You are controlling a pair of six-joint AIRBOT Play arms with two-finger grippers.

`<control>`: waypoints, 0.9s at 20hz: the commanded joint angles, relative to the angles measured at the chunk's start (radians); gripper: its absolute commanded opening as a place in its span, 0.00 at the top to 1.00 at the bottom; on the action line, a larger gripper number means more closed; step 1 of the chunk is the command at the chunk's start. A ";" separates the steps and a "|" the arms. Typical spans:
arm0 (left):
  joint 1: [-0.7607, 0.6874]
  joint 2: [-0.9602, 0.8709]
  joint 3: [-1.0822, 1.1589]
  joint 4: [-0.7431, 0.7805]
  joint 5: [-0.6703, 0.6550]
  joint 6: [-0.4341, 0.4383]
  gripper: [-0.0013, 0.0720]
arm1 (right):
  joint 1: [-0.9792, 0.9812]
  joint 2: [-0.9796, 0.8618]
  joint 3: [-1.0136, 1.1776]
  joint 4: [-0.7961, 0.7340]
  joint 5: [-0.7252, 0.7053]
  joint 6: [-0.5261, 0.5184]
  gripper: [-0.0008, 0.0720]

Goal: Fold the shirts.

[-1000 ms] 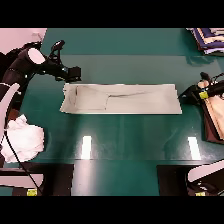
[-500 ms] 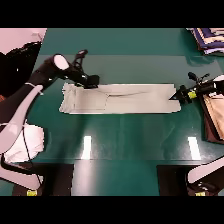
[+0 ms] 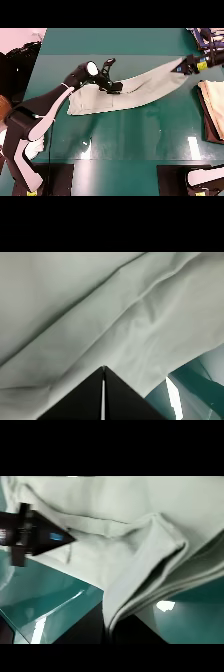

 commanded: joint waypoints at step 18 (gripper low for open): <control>0.122 0.028 0.104 0.043 -0.080 0.015 0.95 | 0.493 0.017 0.212 0.005 -0.233 -0.038 0.96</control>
